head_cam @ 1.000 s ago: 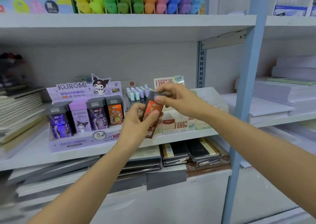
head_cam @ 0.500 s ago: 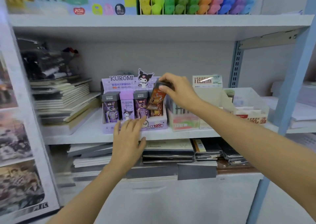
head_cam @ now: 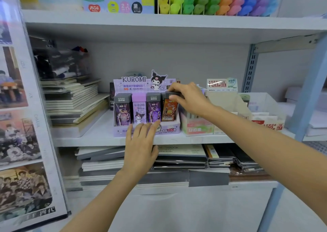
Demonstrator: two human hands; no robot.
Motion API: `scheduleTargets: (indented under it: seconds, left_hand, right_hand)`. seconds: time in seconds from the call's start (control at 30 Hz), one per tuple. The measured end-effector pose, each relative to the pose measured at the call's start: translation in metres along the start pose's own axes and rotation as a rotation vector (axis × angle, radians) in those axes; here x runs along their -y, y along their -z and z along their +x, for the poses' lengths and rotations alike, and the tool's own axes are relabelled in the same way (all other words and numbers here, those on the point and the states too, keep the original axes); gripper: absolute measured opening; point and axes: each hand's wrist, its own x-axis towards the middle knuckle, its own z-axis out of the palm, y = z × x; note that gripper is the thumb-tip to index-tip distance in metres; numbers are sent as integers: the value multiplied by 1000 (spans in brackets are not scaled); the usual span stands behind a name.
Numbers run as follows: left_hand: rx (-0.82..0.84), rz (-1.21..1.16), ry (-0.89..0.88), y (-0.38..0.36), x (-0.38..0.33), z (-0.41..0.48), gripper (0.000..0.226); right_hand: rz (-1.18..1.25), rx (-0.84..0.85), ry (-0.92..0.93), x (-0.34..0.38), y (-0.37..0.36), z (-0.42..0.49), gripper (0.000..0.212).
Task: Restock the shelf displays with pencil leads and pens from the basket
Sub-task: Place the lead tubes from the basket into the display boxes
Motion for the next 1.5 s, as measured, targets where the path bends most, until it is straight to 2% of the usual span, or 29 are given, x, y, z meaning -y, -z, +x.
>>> scheduleTargets:
  seconds: [0.23, 0.4, 0.6, 0.7, 0.83, 0.9, 0.97, 1.03, 1.1, 1.2, 1.33, 1.4, 1.5]
  left_hand:
    - [21, -4, 8, 0, 1, 1, 75]
    - [16, -2, 2, -1, 1, 1, 75]
    - [44, 3, -3, 0, 1, 1, 75]
    - [51, -8, -1, 1, 0, 1, 74]
    - [22, -127, -11, 5, -1, -3, 71]
    - [-73, -187, 8, 3, -3, -16, 64]
    - [-203, -203, 14, -10, -6, -39, 54]
    - [-199, -255, 38, -34, -7, -74, 47]
    - [-34, -299, 87, -66, -6, -118, 42]
    - [372, -345, 143, -117, 0, -196, 33]
    - [898, -311, 132, -169, 4, -294, 48]
    - [1063, -277, 127, -183, 0, -325, 59]
    - [1138, -268, 227, -193, -9, -354, 64]
  right_hand:
    - [2, 204, -40, -8, 15, 16, 22]
    - [-52, 142, -21, -3, 4, 22, 24]
    - [-3, 51, -25, -5, 0, 20, 21]
    - [-156, 22, 47, -1, -10, 25, 17]
    - [-294, -43, 60, 0, -16, 19, 22]
    - [-205, -125, 130, 6, -22, -2, 24]
    - [6, -216, 265, 18, -36, -35, 18]
    - [203, -189, 336, 30, -64, -77, 13]
    - [318, -37, 292, 34, -103, -122, 14]
    - [351, 357, 118, 25, -173, -193, 17]
    - [405, 771, -192, -9, -253, -284, 18]
    - [363, 915, -370, -28, -284, -327, 22]
    - [240, 1039, -666, -53, -320, -390, 37]
